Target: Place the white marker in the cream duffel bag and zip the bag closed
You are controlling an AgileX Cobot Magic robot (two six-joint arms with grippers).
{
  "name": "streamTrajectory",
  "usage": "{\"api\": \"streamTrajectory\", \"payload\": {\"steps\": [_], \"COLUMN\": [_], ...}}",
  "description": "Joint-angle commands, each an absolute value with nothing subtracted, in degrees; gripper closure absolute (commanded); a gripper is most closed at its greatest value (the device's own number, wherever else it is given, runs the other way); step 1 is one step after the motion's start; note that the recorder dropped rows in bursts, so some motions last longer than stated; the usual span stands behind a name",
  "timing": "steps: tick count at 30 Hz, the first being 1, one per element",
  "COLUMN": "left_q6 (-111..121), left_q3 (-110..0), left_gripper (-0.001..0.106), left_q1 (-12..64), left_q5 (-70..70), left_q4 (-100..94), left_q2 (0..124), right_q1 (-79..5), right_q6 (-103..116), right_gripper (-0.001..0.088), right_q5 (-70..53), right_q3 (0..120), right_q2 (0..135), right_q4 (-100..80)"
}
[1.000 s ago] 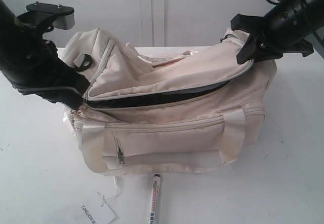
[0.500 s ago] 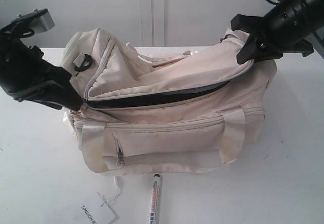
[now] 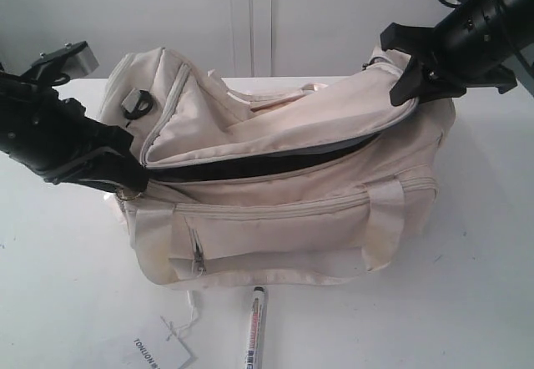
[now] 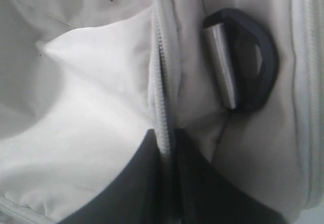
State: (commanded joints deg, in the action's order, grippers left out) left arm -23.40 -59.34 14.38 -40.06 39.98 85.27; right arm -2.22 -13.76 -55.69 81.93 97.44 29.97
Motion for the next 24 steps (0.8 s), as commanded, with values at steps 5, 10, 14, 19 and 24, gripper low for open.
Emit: {"api": "streamTrajectory", "payload": {"steps": [5,10,14,19,24], "left_q6": [-24.16,-24.28,-26.00,-29.98,-32.60], "left_q3": [-59.34,-59.34,-59.59,-60.58,-62.77], "left_gripper": [0.062,0.097,0.105,0.105,0.105], "left_q1": [14.38,14.38,14.38,14.38,14.38], "left_q5": [-39.93,-39.93,-40.23,-40.03,-38.67], "left_q4": [39.49,38.43,38.22,38.09,38.09], "left_q2": [85.41,85.41,85.06,82.21,80.72], "right_q1": [-2.22,-2.22,-2.22,-2.22,-2.22], "right_q6": [-13.92,-14.30,-14.30,-14.29,-15.84], "right_gripper": [0.0786,0.0786,0.0786,0.0743,0.0493], "right_q5": [-55.70,-55.70,-55.70,-55.70,-55.70], "right_q3": [81.93,81.93,81.93,81.93,82.19], "right_q2": [97.44,97.44,97.44,97.44,97.06], "right_q4": [29.86,29.86,29.86,29.86,29.30]}}
